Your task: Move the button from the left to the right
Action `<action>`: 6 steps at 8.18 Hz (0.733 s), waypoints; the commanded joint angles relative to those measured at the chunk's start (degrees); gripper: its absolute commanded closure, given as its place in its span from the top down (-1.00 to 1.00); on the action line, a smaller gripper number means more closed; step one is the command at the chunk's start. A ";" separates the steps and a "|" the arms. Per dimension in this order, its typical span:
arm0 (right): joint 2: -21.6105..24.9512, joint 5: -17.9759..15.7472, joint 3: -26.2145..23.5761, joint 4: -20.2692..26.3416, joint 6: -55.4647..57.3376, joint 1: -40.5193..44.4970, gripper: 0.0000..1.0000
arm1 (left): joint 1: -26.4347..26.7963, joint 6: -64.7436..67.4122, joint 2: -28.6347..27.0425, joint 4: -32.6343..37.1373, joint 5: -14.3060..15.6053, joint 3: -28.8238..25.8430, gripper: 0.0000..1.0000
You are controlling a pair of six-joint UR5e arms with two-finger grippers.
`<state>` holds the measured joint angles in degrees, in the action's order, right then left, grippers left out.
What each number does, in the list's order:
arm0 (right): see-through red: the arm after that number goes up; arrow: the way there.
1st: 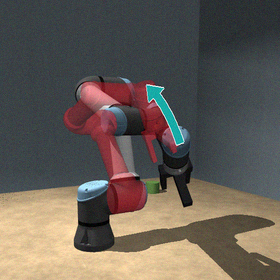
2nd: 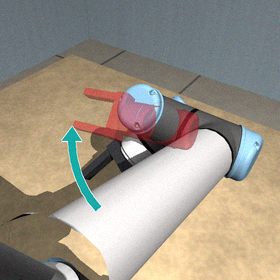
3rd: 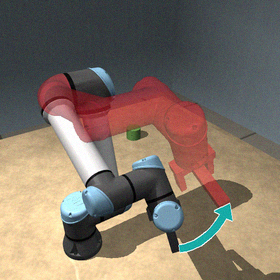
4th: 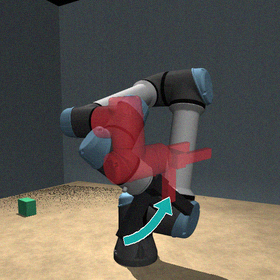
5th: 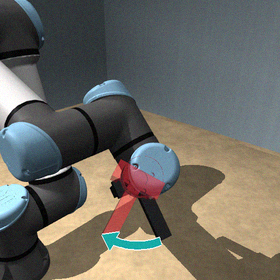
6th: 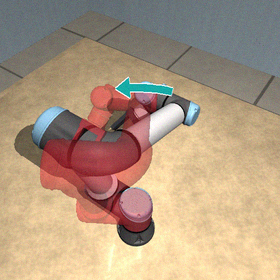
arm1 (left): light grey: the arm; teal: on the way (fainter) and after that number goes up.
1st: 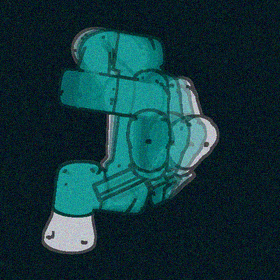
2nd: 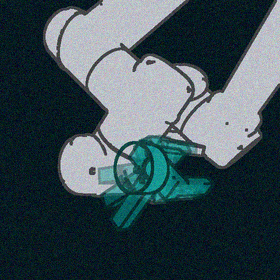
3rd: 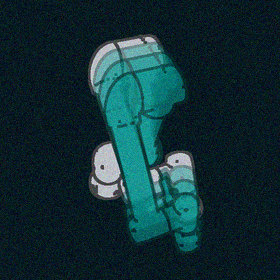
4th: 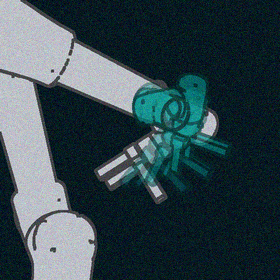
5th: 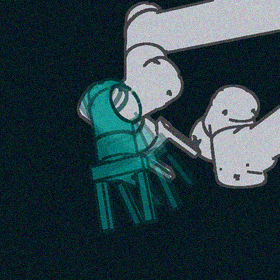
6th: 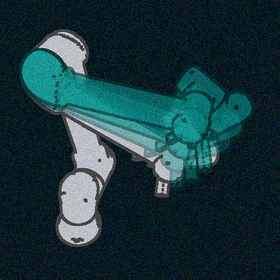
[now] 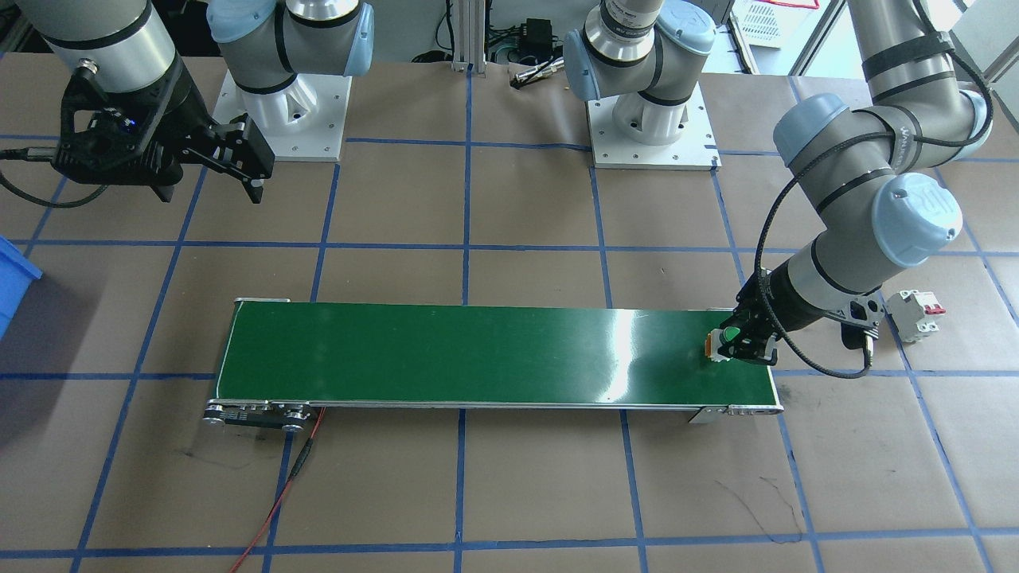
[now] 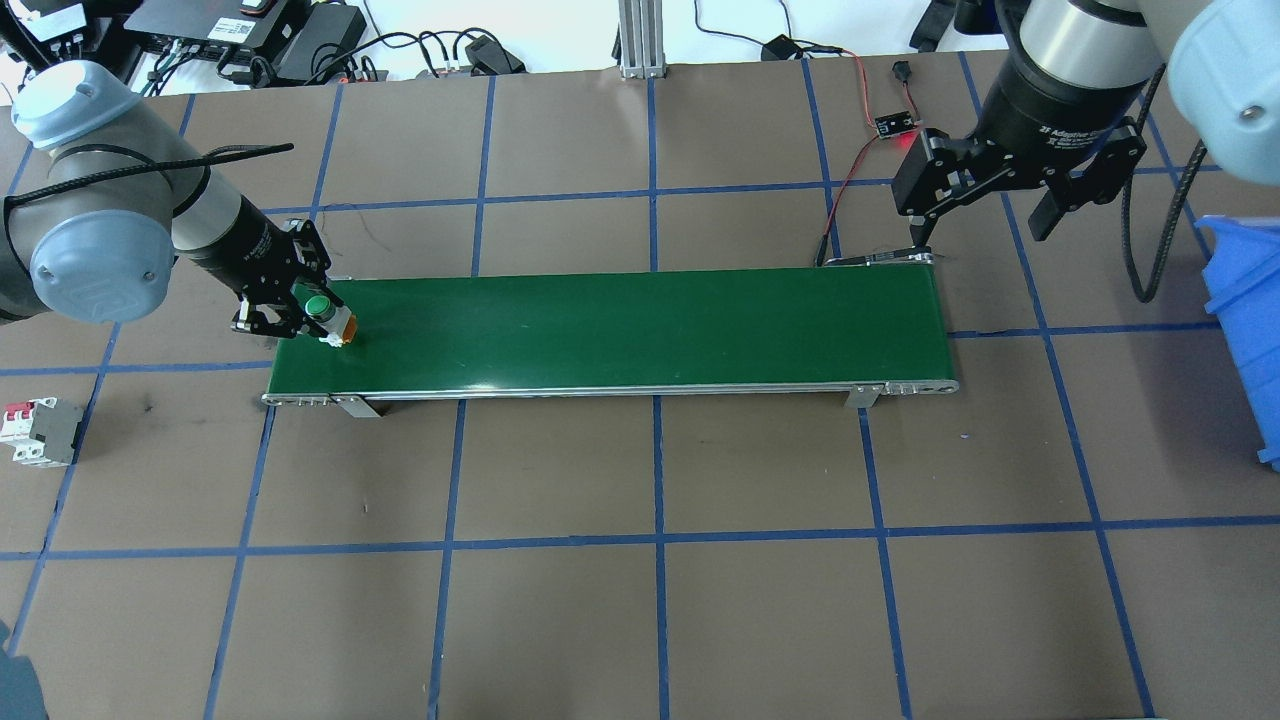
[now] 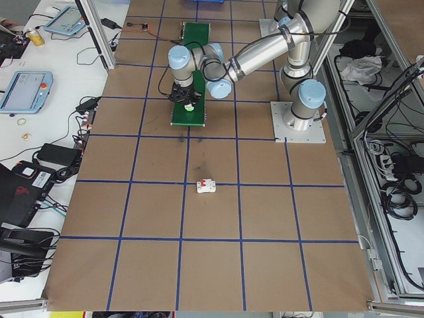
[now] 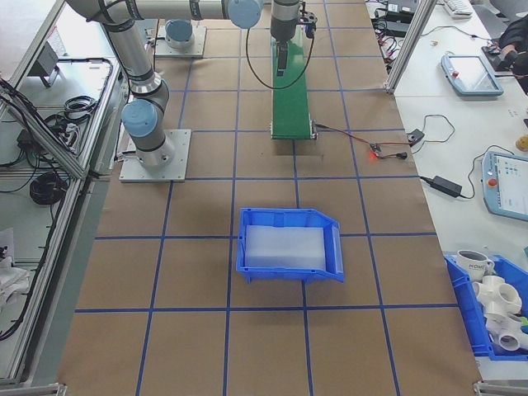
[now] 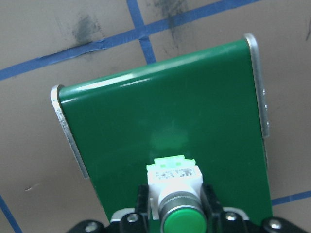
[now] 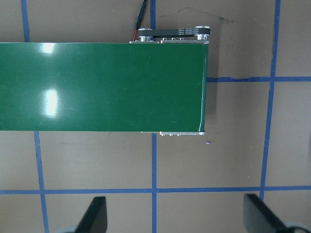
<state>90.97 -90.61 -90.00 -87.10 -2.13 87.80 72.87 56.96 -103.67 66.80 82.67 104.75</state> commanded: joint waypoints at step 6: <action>-1.05 0.09 0.00 0.09 0.20 0.00 1.00 | 0.08 -0.79 1.53 0.17 1.43 0.02 0.80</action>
<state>90.75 -90.59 -90.00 -87.06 -2.12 87.80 72.86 56.45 -103.26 66.83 83.21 104.78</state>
